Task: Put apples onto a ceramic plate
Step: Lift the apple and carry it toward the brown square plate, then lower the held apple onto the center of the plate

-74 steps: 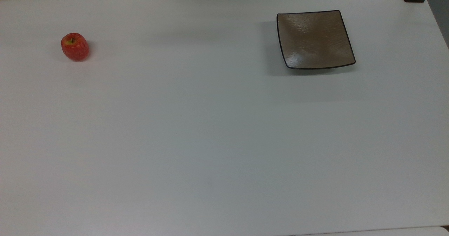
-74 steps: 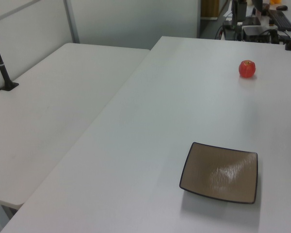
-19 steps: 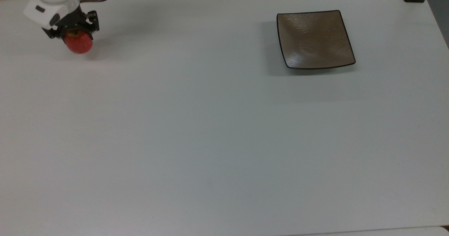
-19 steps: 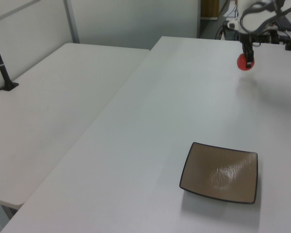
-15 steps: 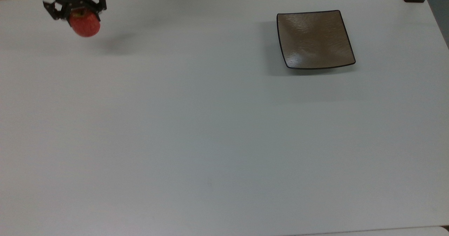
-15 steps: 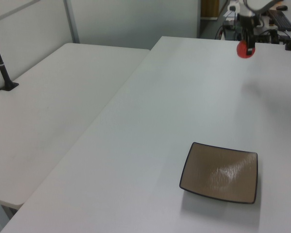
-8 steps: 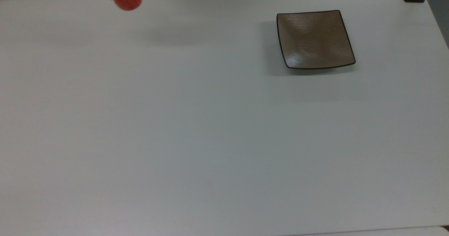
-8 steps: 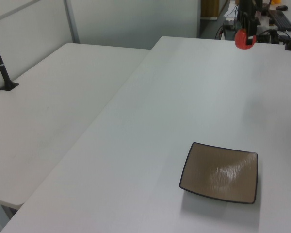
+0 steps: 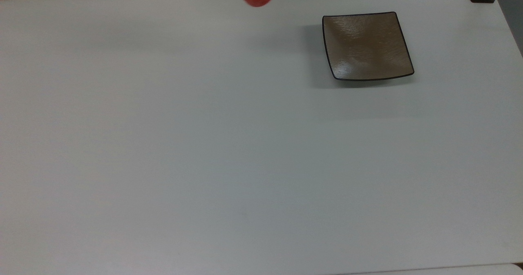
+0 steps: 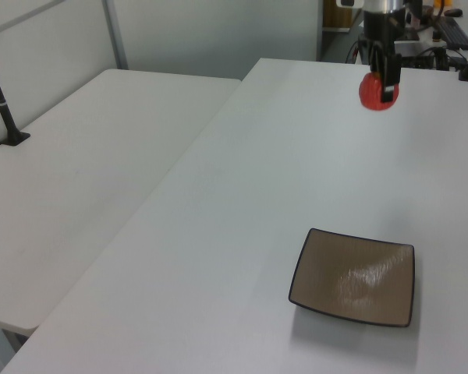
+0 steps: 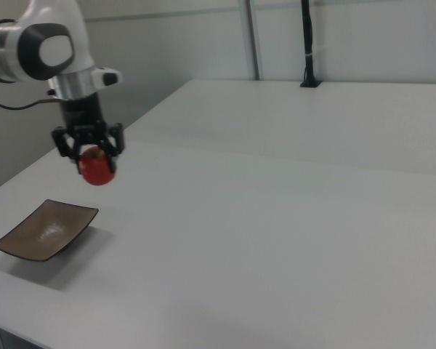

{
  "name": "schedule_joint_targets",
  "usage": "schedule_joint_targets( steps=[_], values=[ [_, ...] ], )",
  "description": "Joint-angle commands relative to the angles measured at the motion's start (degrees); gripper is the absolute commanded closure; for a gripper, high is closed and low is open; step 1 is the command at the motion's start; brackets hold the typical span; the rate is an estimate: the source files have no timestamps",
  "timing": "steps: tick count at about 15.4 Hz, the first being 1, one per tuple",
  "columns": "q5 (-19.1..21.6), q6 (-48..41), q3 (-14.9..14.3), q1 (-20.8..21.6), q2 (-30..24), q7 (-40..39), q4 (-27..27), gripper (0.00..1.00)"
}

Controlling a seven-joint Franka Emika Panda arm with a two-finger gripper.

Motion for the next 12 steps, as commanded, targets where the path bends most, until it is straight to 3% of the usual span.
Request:
schedule_joint_targets(
  steps=[1,5,12],
  values=[
    [1.34,-0.86,4.73,3.77,1.12,7.66,0.80,0.81],
    [1.43,2.46,5.53,10.53,5.33,13.98,0.45,0.81],
    [0.21,18.19,5.53,17.58,14.04,25.15,-3.06,0.81]
  ],
)
